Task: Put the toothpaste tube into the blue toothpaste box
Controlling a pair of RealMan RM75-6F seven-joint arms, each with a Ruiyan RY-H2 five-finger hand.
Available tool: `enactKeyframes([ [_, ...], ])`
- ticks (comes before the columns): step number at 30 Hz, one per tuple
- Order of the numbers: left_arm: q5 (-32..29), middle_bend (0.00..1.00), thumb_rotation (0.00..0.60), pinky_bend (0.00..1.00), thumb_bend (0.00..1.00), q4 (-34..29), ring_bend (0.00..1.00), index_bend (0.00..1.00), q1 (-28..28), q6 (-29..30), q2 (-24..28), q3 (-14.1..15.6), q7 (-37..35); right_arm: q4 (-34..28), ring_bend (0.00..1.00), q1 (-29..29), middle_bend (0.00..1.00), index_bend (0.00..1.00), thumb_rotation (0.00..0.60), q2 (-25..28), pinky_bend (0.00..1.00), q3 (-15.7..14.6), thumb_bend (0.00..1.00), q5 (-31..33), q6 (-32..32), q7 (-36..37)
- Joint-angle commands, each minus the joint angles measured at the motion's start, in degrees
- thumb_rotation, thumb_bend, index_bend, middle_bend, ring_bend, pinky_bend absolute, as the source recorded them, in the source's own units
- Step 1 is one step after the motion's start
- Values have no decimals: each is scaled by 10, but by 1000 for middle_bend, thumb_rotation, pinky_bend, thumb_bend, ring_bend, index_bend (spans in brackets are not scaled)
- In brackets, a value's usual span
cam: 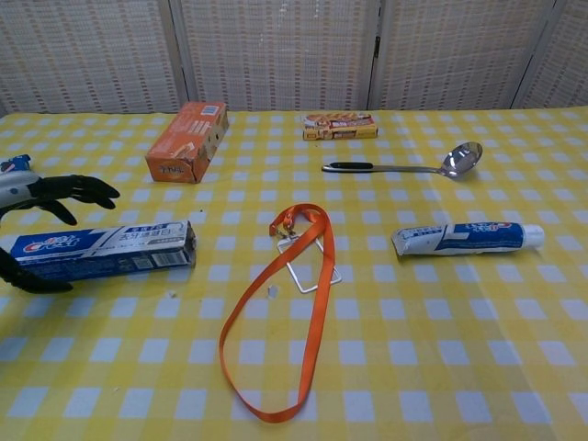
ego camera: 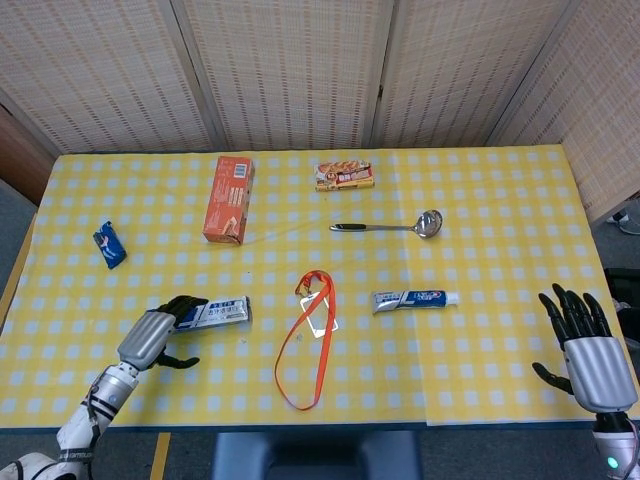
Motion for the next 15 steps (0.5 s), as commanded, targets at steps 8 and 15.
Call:
enactKeyframes([
  [8,-31,225,600,267,184,132,154,203,-87,-77,-99,-31,-64,3,0,13,0,0,600,-4,0,2,105,15,-28,-4],
  [15,-42,369,600,347,180,218,266,321,-101,-83,-138,-34,-110,8,0,16,0,0,600,0,0,3,106,22,-37,11],
])
